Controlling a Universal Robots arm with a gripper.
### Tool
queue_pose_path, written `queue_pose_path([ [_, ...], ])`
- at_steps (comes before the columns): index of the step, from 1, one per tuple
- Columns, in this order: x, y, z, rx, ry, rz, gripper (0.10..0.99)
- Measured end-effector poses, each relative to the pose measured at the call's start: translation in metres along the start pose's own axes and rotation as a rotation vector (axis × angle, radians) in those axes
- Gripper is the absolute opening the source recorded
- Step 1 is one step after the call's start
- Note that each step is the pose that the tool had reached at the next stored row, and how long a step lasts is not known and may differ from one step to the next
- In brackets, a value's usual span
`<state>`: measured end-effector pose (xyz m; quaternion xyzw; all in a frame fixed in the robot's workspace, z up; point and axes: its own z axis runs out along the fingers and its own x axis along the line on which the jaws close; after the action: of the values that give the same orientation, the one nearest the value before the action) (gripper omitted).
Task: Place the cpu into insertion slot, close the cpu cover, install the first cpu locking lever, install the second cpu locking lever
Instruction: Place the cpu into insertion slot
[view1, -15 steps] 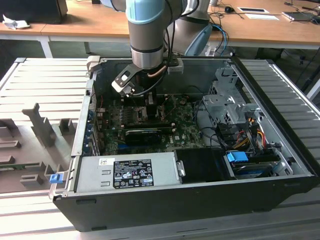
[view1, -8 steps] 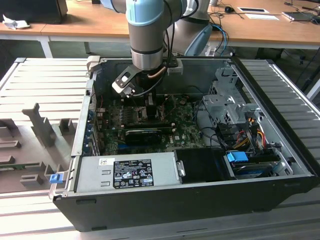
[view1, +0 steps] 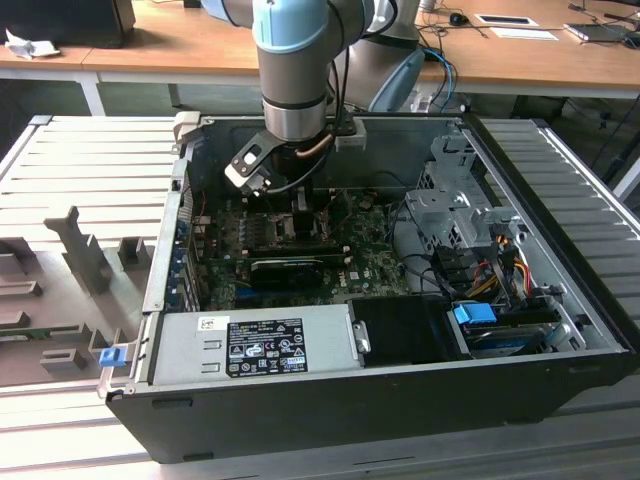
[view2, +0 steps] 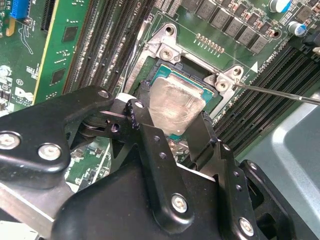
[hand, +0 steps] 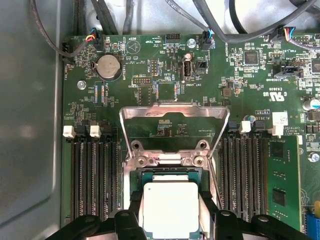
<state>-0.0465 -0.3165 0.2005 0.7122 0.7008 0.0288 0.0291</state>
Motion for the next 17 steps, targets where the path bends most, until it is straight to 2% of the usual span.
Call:
queue_pose_path([
  [7,0.0,0.0,0.0007,0.0,0.0,0.0,0.529],
  [9,0.0,0.0,0.0008,0.0,0.0,0.0,0.663],
  [17,0.0007,0.0009,0.002,0.0,0.0,0.0,0.651],
])
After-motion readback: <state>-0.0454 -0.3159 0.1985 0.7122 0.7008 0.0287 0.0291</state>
